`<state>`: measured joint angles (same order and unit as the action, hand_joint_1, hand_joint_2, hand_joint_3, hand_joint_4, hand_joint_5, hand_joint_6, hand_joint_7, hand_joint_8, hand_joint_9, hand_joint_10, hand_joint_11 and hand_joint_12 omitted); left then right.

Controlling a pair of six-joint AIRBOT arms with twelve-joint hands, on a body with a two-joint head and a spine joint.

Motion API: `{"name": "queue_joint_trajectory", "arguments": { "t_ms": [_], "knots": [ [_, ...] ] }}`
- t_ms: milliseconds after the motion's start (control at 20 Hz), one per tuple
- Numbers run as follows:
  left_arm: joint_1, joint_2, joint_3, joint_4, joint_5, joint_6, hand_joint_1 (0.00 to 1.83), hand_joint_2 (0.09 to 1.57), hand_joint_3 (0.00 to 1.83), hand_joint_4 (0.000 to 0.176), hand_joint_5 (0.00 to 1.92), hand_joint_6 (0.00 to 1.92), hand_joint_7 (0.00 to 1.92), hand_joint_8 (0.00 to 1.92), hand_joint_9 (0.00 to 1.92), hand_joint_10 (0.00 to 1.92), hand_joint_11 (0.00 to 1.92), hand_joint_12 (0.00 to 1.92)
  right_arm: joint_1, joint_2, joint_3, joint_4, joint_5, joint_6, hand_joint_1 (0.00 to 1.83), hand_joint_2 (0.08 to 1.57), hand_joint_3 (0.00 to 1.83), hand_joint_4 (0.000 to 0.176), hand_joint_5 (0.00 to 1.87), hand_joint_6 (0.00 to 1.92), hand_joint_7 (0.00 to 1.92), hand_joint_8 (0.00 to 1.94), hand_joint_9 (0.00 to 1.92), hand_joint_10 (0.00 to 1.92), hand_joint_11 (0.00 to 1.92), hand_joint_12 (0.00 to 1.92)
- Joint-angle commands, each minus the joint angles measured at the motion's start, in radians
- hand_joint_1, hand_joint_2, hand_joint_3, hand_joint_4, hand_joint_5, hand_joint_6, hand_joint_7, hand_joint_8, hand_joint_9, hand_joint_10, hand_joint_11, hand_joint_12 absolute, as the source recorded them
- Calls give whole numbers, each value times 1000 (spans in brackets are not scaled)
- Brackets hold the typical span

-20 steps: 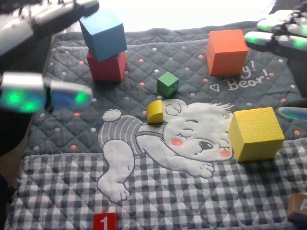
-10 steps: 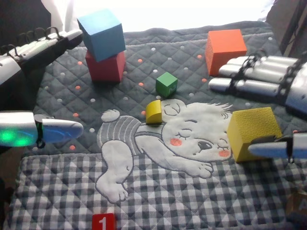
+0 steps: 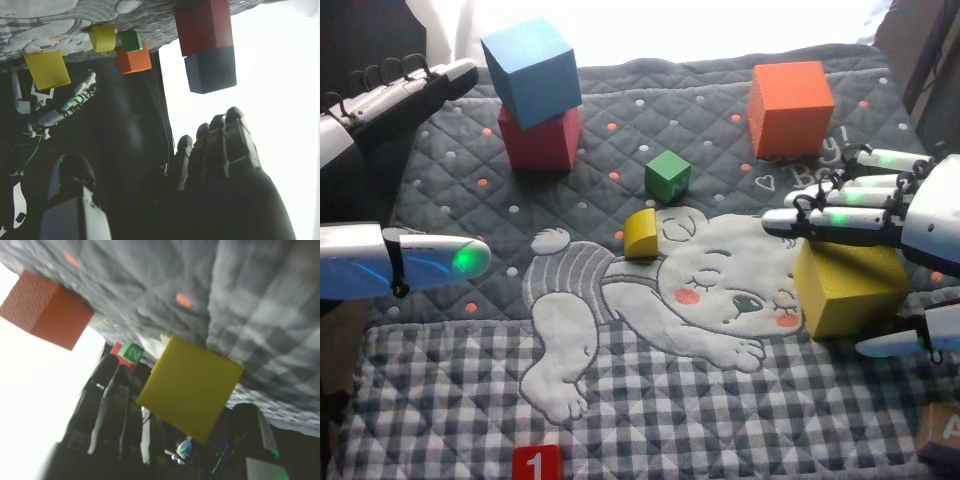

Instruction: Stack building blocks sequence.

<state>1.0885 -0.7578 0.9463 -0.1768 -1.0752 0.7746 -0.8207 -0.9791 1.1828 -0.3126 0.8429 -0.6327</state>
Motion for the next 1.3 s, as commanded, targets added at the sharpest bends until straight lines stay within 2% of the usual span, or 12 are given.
{"name": "queue_joint_trajectory", "arguments": {
  "t_ms": [0, 50, 150, 200, 250, 300, 500, 650, 750, 950, 1050, 1250],
  "knots": [
    [-9, -7, 5, -7, -124, -9, 510, 936, 6, 103, 0, 0, 0, 0, 0, 0, 0, 0, 13, -2, 4, 24, 103, 1, 943, 1005, 1, 58, 388, 7, 468, 11, 578, 41, 187, 1154],
    [-9, -9, 6, -7, -124, -10, 507, 935, 5, 97, 0, 0, 0, 0, 0, 0, 0, 0, 14, -4, 5, 24, 103, 1, 998, 1002, 0, 42, 472, 11, 543, 21, 701, 96, 296, 1302],
    [-8, -13, 10, -7, -120, -15, 526, 939, 5, 106, 0, 0, 0, 0, 0, 0, 0, 0, 20, -11, 9, 24, 103, 1, 1161, 1032, 0, 5, 724, 13, 781, 84, 703, 938, 628, 1533],
    [-7, -15, 12, -7, -120, -17, 502, 939, 4, 114, 0, 0, 0, 0, 0, 0, 0, 0, 22, -15, 12, 25, 103, 1, 1213, 1122, 9, 0, 876, 721, 890, 1032, 764, 1290, 739, 1703],
    [-7, -16, 13, -7, -120, -18, 494, 944, 6, 116, 0, 0, 0, 0, 0, 0, 0, 0, 23, -17, 14, 29, 103, 2, 1237, 1147, 3, 0, 924, 826, 891, 1302, 787, 1479, 740, 1848],
    [-7, -17, 13, -7, -121, -19, 494, 947, 7, 114, 0, 0, 0, 0, 0, 0, 0, 0, 26, -19, 19, 30, 104, 11, 1248, 1150, 0, 0, 948, 830, 893, 1367, 807, 1569, 770, 1906],
    [-1, -18, 15, -5, -121, -26, 527, 949, 5, 119, 0, 0, 0, 0, 0, 0, 0, 0, 104, -17, 53, 31, 164, 48, 1202, 1181, 1, 0, 859, 1080, 864, 1349, 813, 1470, 726, 1825],
    [4, -20, 15, -2, -122, -30, 558, 951, 4, 125, 0, 0, 0, 0, 0, 0, 0, 0, 201, -11, 81, 31, 201, 43, 1247, 1125, 0, 0, 878, 1032, 1048, 1061, 951, 1261, 944, 1501],
    [3, -23, 18, -2, -120, -30, 544, 949, 2, 121, 0, 0, 0, 0, 0, 0, 0, 0, 270, -19, 101, 44, 195, -6, 1235, 1123, 0, 0, 868, 1108, 1060, 963, 1044, 1165, 1012, 1443],
    [1, -38, 32, 7, -107, -51, 566, 951, 2, 135, 1, 0, 0, 0, 0, 0, 0, 0, 390, -98, 202, 123, 99, -97, 1241, 1099, 0, 0, 899, 1133, 1138, 754, 1067, 855, 921, 1288],
    [-4, -39, 35, 16, -98, -52, 555, 950, 1, 143, 0, 0, 0, 0, 0, 0, 1, 0, 425, -131, 251, 148, 37, -110, 1240, 1097, 0, 0, 907, 1122, 1137, 752, 1089, 846, 975, 1300],
    [-11, -43, 41, 23, -93, -55, 569, 949, 0, 129, 0, 0, 0, 0, 0, 0, 0, 0, 453, -193, 335, 166, -66, -113, 1275, 1050, 0, 0, 1001, 896, 1259, 644, 1254, 920, 1141, 1361]
  ]
}}
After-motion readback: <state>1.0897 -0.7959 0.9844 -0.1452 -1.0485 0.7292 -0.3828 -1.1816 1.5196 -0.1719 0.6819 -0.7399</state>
